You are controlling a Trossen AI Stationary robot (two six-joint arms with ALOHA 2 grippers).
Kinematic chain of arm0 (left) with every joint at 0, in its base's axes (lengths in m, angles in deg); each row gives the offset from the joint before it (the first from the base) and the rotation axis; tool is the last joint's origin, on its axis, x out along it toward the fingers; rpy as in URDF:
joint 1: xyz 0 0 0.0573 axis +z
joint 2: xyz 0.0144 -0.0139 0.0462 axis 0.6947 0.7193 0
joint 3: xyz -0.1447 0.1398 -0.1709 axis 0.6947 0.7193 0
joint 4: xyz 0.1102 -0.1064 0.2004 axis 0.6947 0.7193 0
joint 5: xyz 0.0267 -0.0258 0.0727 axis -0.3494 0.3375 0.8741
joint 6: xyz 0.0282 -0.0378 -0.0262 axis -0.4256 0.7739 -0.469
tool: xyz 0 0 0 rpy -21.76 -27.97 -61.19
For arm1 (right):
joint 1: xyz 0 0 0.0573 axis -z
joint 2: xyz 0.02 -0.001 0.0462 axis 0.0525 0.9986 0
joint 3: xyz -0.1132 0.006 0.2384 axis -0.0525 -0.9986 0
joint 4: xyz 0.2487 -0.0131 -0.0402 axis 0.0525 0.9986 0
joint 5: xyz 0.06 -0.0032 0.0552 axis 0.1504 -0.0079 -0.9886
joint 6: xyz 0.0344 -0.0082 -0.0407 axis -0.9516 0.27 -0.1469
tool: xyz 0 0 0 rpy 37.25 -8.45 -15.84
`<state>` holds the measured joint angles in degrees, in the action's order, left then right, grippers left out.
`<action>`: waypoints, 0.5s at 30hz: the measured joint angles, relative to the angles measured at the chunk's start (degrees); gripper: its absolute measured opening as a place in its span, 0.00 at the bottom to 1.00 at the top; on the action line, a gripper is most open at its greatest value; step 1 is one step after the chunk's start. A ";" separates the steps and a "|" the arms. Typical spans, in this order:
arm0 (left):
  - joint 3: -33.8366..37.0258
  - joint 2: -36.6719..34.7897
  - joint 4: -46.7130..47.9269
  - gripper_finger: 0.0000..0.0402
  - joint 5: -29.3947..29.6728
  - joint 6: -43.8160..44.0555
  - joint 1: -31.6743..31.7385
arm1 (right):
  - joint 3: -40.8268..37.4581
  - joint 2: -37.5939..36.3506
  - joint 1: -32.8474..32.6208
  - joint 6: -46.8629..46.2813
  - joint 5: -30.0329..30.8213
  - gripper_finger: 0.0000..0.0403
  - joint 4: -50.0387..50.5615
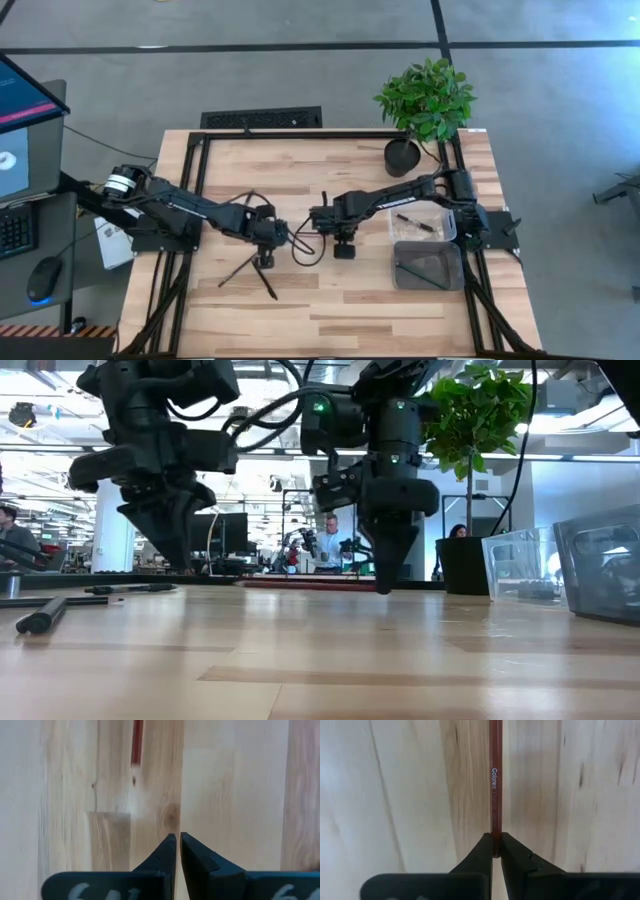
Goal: Sort pens & pencils
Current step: Put the brown pencil into the black transparent bin
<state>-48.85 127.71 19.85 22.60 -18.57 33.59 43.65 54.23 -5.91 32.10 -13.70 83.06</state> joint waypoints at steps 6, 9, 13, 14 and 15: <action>-0.01 -0.04 1.64 0.04 0.94 0.15 -1.08 | 0.07 -4.38 -1.09 -4.17 -0.14 0.11 3.69; -0.02 -0.08 1.92 0.04 1.00 0.11 -1.68 | 0.07 -8.64 -2.33 -7.79 -0.15 0.11 6.17; -0.02 -0.10 2.27 0.04 1.80 -0.28 -2.49 | 0.07 -14.39 -4.87 -13.94 0.00 0.11 10.65; -0.02 -0.10 2.37 0.04 2.18 -0.28 -2.62 | 0.07 -15.74 -5.75 -15.96 0.35 0.11 12.10; -0.02 -0.10 2.58 0.04 2.35 -0.29 -2.71 | 0.07 -17.03 -6.79 -18.19 0.92 0.12 13.51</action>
<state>-48.88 127.61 22.43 24.95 -18.86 30.88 43.73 37.20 -12.70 13.91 -12.78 96.57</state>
